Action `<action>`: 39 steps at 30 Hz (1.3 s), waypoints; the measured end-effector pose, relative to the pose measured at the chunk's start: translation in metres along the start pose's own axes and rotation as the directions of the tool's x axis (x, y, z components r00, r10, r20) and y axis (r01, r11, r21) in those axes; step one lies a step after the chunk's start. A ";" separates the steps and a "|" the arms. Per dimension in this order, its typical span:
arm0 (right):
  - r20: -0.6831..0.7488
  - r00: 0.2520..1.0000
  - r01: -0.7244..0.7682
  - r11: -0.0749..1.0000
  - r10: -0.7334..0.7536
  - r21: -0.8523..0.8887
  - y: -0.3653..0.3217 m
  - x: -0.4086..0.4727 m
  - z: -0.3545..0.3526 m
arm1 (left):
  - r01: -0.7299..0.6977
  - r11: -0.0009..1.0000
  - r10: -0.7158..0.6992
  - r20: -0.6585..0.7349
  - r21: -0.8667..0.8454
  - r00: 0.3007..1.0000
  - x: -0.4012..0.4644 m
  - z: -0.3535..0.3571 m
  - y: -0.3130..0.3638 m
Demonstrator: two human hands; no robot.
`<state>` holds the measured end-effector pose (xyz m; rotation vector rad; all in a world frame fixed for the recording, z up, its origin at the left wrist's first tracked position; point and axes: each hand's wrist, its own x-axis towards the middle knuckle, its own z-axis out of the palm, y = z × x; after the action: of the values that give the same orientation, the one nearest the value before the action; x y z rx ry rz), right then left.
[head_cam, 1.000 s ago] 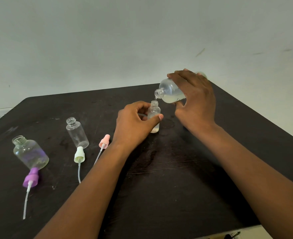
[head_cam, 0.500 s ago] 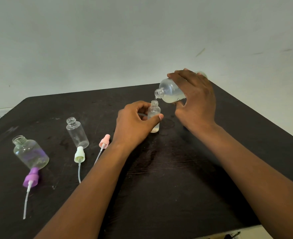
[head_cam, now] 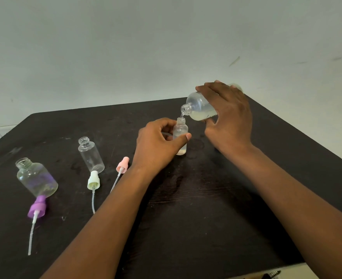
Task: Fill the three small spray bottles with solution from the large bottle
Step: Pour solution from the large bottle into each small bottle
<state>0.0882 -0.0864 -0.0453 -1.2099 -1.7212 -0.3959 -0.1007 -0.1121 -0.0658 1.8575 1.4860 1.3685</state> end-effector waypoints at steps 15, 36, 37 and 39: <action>0.006 1.000 0.003 1.000 -0.003 0.001 0.000 0.000 0.000 | 0.004 1.000 -0.004 0.010 -0.008 1.000 0.000 0.000 0.000; 0.009 1.000 -0.005 1.000 0.005 -0.005 -0.002 0.000 -0.001 | 0.020 1.000 -0.020 0.013 -0.001 1.000 -0.001 -0.001 0.000; 0.008 1.000 -0.005 1.000 0.005 -0.005 -0.002 0.000 -0.001 | 0.021 1.000 -0.021 0.014 -0.002 1.000 -0.001 -0.001 0.000; 0.007 1.000 -0.004 1.000 0.004 -0.004 -0.002 0.000 -0.001 | 0.022 1.000 -0.022 0.014 -0.001 1.000 -0.001 -0.001 0.001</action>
<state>0.0869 -0.0884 -0.0445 -1.2188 -1.7248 -0.3930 -0.1010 -0.1130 -0.0653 1.8405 1.4938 1.3437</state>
